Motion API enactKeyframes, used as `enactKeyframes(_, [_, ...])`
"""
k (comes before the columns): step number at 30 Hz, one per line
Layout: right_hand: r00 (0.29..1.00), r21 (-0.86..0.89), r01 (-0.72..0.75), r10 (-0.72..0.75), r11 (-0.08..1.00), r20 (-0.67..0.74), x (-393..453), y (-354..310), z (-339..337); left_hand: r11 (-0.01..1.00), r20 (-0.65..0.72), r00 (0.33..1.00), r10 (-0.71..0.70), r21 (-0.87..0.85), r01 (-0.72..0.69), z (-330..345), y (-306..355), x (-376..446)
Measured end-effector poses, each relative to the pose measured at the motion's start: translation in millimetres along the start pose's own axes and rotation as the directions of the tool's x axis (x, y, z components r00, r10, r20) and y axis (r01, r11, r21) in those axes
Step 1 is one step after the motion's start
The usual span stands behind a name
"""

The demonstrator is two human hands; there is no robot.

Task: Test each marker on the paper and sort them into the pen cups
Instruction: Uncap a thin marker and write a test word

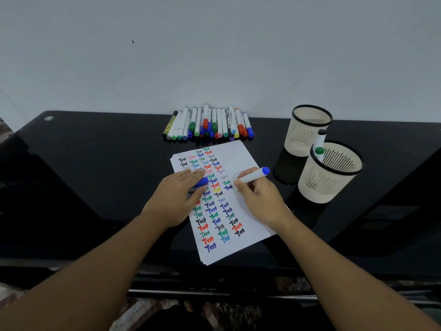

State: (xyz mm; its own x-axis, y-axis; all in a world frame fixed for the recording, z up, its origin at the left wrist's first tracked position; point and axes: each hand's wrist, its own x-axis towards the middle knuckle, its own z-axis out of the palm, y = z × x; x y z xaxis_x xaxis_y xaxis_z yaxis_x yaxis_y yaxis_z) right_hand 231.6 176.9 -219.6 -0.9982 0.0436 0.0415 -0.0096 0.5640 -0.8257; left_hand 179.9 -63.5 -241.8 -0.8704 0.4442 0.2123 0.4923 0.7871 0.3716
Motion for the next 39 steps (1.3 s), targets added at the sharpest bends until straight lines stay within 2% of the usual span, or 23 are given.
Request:
enactKeyframes(4, [1.0, 0.0, 0.017, -0.017, 1.0, -0.019, -1, 0, 0, 1.0, -0.033, 0.999, -0.023, -0.003, 0.023, -2, 4, -2])
enactKeyframes(9, [0.994, 0.243, 0.04, -0.013, 0.969, -0.11, -3, 1, -2, 0.999, -0.115, 0.993, -0.025, 0.037, 0.03, 0, -1, -3])
enactKeyframes(12, [0.995, 0.243, 0.042, -0.019, 0.969, -0.096, -4, 3, -2, 0.998, -0.151, 0.989, -0.01, 0.052, 0.018, 1, -1, -4])
enactKeyframes(14, [0.999, 0.163, 0.018, -0.01, 0.986, -0.049, -3, 1, -3, 0.999, -0.166, 0.986, -0.007, 0.051, 0.016, 0, 0, -4])
enactKeyframes(17, [0.992, 0.088, -0.003, -0.008, 0.996, 0.127, -1, -4, -10, 0.999, -0.176, 0.984, 0.011, 0.05, -0.002, -1, 1, -6])
enactKeyframes(20, [0.969, 0.089, -0.01, -0.013, 0.996, 0.248, 2, -10, -16, 0.999, -0.181, 0.983, 0.03, 0.029, -0.026, -1, 2, -7])
enactKeyframes(22, [0.98, 0.193, 0.001, -0.039, 0.981, 0.194, 4, -15, -14, 0.999, -0.183, 0.982, 0.038, 0.017, -0.035, 0, 2, -7])
enactKeyframes(24, [0.997, 0.263, 0.015, -0.035, 0.965, 0.071, 7, -22, -11, 0.999, -0.186, 0.982, 0.035, 0.009, -0.034, -1, 2, -8])
enactKeyframes(26, [0.998, 0.277, 0.002, -0.017, 0.961, 0.053, 12, -26, -11, 1.0, -0.193, 0.981, 0.026, 0.0, -0.027, -2, 2, -9])
enactKeyframes(27, [0.996, 0.244, 0.0, -0.023, 0.97, 0.089, 13, -26, -12, 1.0, -0.196, 0.98, 0.019, -0.006, -0.021, -2, 3, -10])
enactKeyframes(29, [0.987, -0.013, 0.065, -0.063, 0.998, 0.151, 16, -23, -13, 1.0, -0.199, 0.98, 0.003, -0.017, -0.006, -2, 5, -11])
enactKeyframes(31, [0.981, -0.304, 0.142, -0.093, 0.942, 0.17, 18, -18, -13, 1.0, -0.205, 0.979, -0.01, -0.021, 0.006, -2, 6, -12])
enactKeyframes(32, [0.979, -0.377, 0.169, -0.111, 0.911, 0.171, 20, -15, -14, 1.0, -0.207, 0.978, -0.016, -0.022, 0.012, -3, 6, -12])
enactKeyframes(35, [0.972, -0.433, 0.207, -0.136, 0.877, 0.189, 22, -12, -15, 1.0, -0.207, 0.978, -0.023, -0.025, 0.018, -3, 7, -11])
enactKeyframes(39, [0.967, -0.414, 0.232, -0.162, 0.88, 0.198, 24, -10, -13, 1.0, -0.208, 0.978, -0.005, -0.022, 0.001, -3, 6, -12])
